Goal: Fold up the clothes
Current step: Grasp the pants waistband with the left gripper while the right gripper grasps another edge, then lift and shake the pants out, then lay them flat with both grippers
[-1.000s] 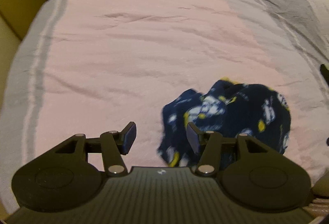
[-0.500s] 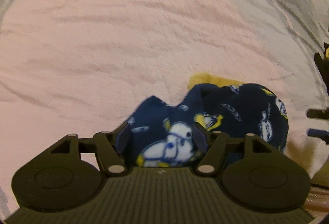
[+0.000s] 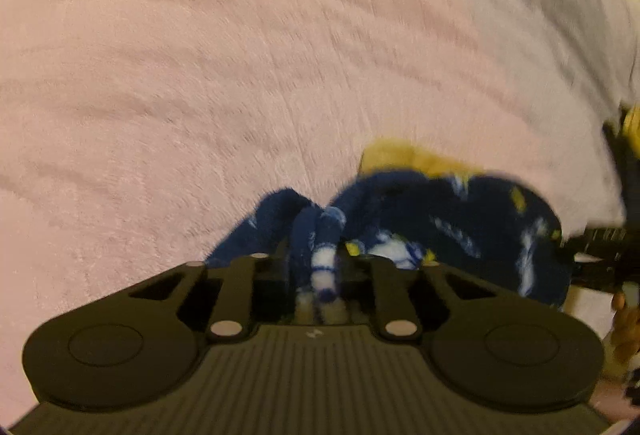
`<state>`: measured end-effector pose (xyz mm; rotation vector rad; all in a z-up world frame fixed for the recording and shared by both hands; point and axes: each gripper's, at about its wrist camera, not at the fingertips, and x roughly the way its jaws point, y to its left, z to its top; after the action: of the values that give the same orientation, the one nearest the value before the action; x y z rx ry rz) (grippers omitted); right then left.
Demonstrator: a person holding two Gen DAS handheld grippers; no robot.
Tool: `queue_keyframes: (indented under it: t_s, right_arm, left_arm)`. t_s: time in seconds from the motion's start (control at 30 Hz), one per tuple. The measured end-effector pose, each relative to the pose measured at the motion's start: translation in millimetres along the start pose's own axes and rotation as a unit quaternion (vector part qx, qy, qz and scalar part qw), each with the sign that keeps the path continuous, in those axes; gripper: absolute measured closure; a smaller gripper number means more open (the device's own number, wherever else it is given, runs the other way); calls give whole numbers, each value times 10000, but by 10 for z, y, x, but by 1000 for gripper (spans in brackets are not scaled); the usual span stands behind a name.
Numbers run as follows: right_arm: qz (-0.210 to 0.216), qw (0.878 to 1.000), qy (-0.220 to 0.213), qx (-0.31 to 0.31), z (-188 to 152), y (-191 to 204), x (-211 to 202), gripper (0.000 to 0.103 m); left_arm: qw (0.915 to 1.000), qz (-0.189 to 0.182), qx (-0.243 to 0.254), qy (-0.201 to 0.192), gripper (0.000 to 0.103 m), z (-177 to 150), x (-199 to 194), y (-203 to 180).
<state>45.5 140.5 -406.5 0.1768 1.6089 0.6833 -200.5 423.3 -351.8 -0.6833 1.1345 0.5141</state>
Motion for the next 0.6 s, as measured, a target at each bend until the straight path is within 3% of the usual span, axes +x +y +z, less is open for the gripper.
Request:
queue_keyframes:
  t_s: [0.13,0.2,0.27,0.33,0.47,0.53,0.6]
  right_arm:
    - [396,9942,-810,-595,138,481,-618,89]
    - [793,9811,-1458,-998,242,845,-1047,89]
    - [1179,9593,-2133,-1425,308,1215,-1493,89]
    - [1612,9327,-2704,-1759,319,1522,-1919,89]
    - [2494,8654,-3652,-2357,146,1930,-2709,89]
    - [2781,8336,-3990,-2619,-21,1974,-3007,89]
    - [2819,8180,-4164,-2793,-199,1922,-3201,89]
  left_arm:
    - [9961,-84,-439,-757,92,112,-604,345]
    - [9899,-60,-575,-1298,92,235,-1031,497]
    - [9787,-103,-625,-1953,93,333,-1528,567]
    - [9621,-106,-580,-2664,93,368,-2048,567]
    - [9136,-169,-492,-4033,92,179,-3054,476]
    - [8947,-211,-500,-4434,90,-27,-3335,425]
    - [8927,-134,-616,-4463,87,-318,-3396,406]
